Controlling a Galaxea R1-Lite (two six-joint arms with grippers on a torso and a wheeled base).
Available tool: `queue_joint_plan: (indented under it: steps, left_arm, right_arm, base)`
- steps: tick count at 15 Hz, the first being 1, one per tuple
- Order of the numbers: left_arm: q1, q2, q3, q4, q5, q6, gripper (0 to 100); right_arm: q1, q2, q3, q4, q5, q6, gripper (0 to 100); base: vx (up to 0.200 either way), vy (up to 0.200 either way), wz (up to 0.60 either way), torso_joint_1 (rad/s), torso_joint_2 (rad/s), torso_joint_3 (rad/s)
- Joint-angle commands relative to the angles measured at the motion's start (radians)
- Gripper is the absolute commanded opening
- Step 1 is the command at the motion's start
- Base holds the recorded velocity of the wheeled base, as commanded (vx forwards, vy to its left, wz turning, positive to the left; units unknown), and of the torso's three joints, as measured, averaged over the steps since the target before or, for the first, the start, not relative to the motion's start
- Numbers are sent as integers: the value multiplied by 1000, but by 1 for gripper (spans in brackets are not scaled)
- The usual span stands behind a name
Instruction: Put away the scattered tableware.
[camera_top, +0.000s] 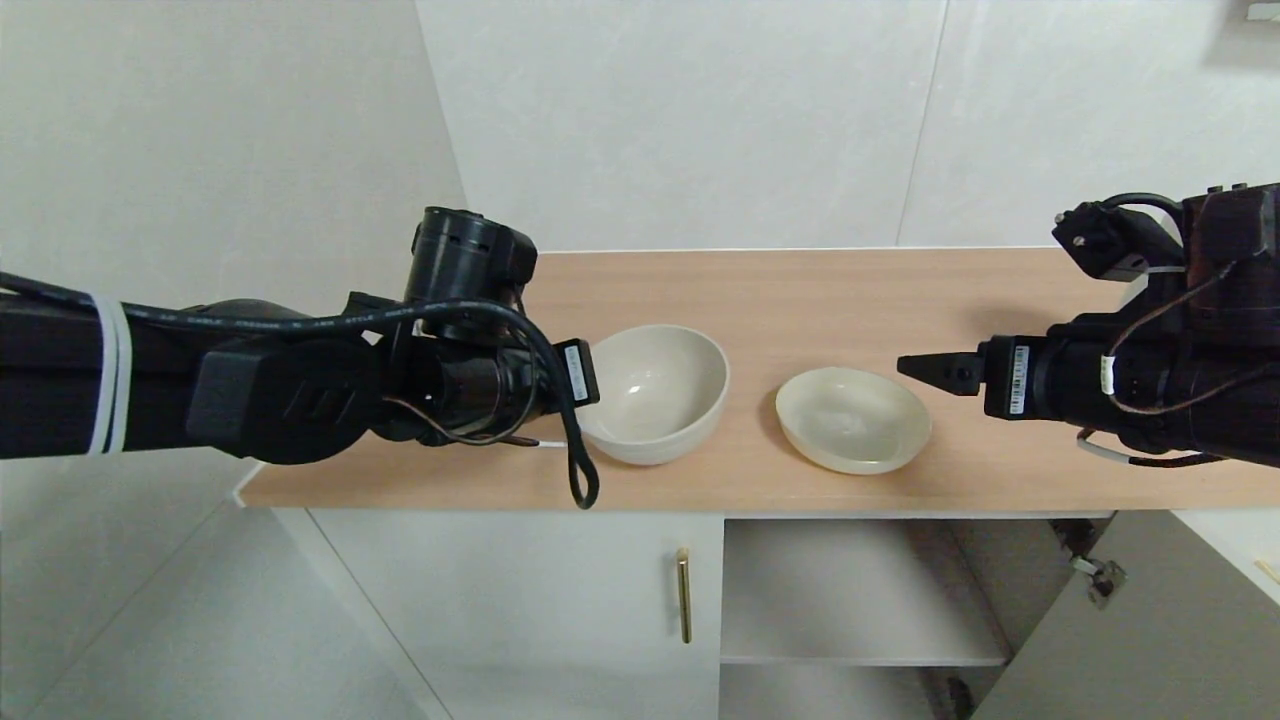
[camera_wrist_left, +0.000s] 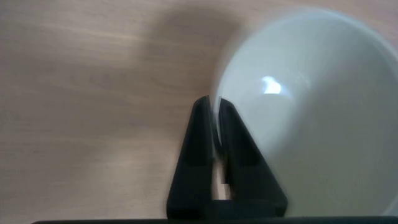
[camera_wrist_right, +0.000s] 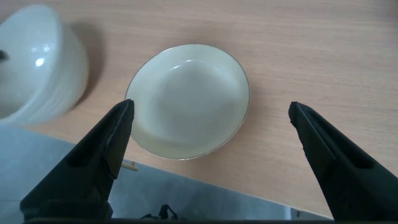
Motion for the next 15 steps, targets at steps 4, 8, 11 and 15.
queue_joint_plan:
  steps: [4, 8, 11, 15]
  left_arm:
    - [-1, -44, 5, 2, 1, -1, 0]
    - [-1, -122, 48, 0, 1, 4, 0]
    - [-1, -179, 68, -1, -2, 6, 0]
    - [-1, -185, 71, -1, -2, 6, 0]
  right_arm:
    - [0, -1, 0, 0, 0, 0, 100]
    - [-1, 48, -3, 3, -11, 1, 100]
    - [-1, 149, -17, 1, -89, 1, 100]
    - [-13, 224, -36, 0, -123, 4, 100]
  base:
    - [0, 0, 0, 0, 0, 0]
    - [0, 0, 0, 0, 0, 0]
    - [0, 0, 0, 0, 0, 0]
    - [0, 0, 0, 0, 0, 0]
